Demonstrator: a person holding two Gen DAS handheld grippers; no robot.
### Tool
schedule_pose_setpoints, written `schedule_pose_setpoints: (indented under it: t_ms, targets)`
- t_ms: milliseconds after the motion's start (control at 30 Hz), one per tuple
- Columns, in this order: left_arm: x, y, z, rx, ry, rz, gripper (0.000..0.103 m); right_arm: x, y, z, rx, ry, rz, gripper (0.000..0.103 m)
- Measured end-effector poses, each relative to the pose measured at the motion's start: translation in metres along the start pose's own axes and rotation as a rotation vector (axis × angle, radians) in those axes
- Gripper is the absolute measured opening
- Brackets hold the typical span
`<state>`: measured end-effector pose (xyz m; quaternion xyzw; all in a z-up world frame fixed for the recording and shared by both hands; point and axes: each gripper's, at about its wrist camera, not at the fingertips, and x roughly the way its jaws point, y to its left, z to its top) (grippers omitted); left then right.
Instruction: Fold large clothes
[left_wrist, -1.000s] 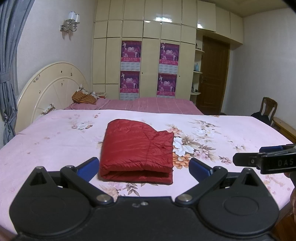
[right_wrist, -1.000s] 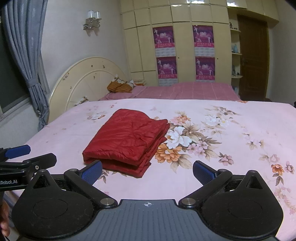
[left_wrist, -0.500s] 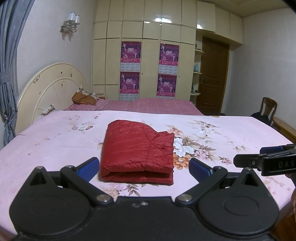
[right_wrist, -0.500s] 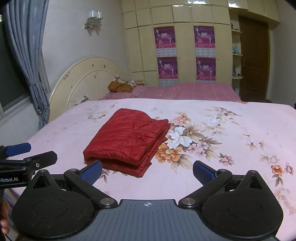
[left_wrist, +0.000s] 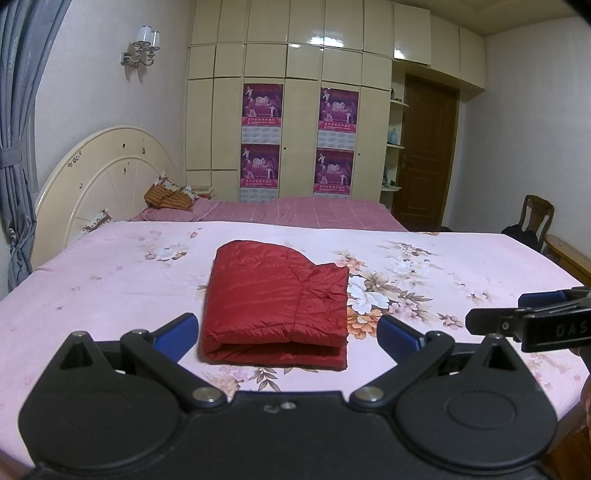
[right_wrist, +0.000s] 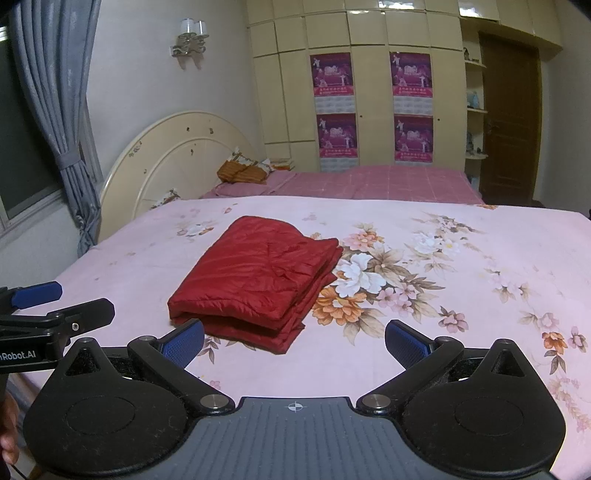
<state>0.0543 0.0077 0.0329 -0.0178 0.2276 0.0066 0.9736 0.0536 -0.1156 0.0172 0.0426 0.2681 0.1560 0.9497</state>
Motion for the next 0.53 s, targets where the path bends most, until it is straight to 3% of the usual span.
schedule_pose_setpoints:
  t_ms: [533]
  targets:
    - [-0.0008,0.0006,0.004,-0.007,-0.009,-0.005,0.102,0.0006,0.0005,0.0008,-0.007,0.002,0.005,0.103]
